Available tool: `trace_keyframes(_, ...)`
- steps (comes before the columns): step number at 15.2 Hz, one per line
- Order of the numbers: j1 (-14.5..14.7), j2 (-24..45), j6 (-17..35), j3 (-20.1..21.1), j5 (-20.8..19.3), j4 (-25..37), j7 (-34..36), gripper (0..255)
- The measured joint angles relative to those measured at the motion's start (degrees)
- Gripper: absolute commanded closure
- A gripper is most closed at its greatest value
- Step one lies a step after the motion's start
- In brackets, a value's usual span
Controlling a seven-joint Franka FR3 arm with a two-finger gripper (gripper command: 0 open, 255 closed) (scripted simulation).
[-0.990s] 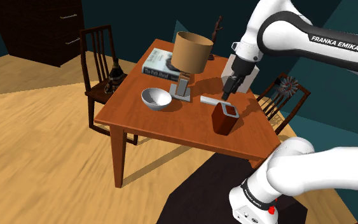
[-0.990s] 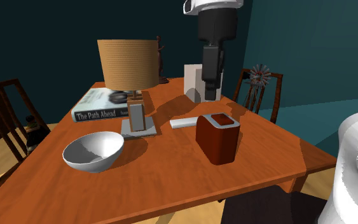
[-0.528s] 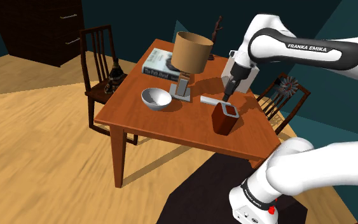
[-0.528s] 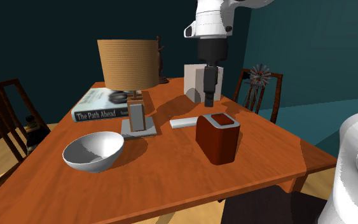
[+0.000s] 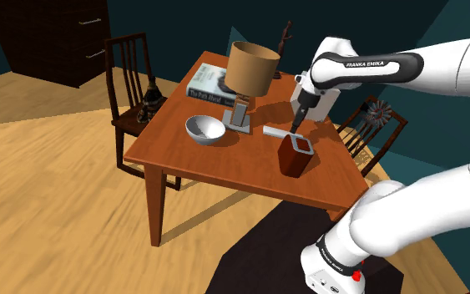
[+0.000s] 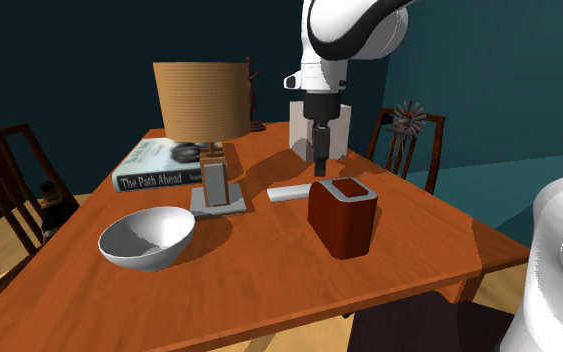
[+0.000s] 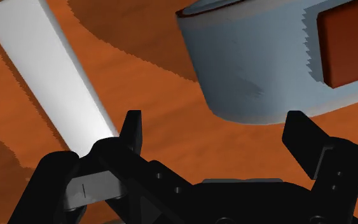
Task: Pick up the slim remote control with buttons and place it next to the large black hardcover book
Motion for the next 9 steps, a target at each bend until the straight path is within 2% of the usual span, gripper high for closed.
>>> trace_keyframes(5,1.2,10.9,6.2,-5.8,3.2,4.7,-10.9,0)
trace_keyframes(9,1.6,21.2,10.1,-9.2,8.9,10.0,-20.8,0)
